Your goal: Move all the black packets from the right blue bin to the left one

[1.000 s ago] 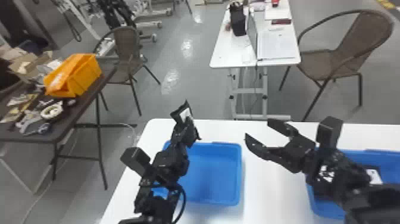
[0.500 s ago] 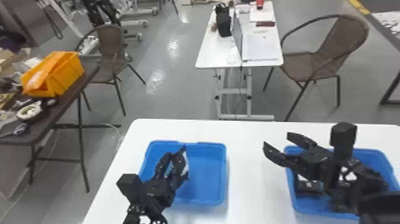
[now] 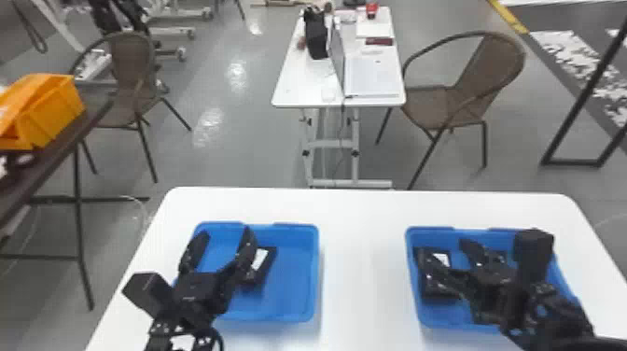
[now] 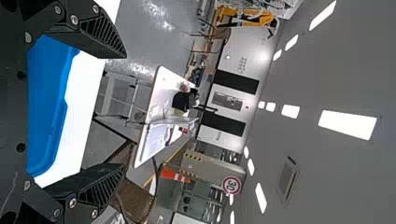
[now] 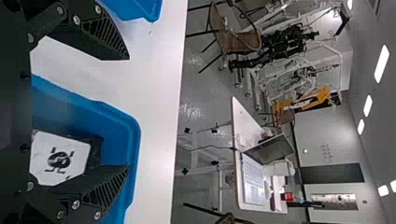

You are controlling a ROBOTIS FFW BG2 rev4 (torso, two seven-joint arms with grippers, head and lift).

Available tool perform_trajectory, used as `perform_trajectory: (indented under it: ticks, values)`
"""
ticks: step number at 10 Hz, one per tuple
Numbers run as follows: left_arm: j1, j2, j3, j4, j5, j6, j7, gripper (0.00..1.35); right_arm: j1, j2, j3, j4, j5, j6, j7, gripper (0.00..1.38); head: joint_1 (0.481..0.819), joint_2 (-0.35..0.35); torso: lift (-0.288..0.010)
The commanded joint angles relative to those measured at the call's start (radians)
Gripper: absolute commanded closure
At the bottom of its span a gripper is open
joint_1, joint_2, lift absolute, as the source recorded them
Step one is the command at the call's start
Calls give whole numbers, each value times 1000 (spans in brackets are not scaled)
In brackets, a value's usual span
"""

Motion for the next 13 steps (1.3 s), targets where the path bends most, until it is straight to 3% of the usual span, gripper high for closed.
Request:
perform_trajectory:
  ticks: [1,7,9,13]
  values:
    - [4,-3,2,-6,0,-2,0,183,-6,-3,-8,83,-13,-18,1,211,695,73,0]
    - [9,-3,0,-6,0,-11,0,183,-161,18,6,432,-22,-107,1,214,695,63,0]
    - [10,-3,0,-6,0,-10,-2,188,-185,18,6,468,1,-115,-45,214,695,57,0]
    - [13,-3,5,-6,2,-10,-6,188,-250,29,32,574,-3,-96,-62,223,695,52,0]
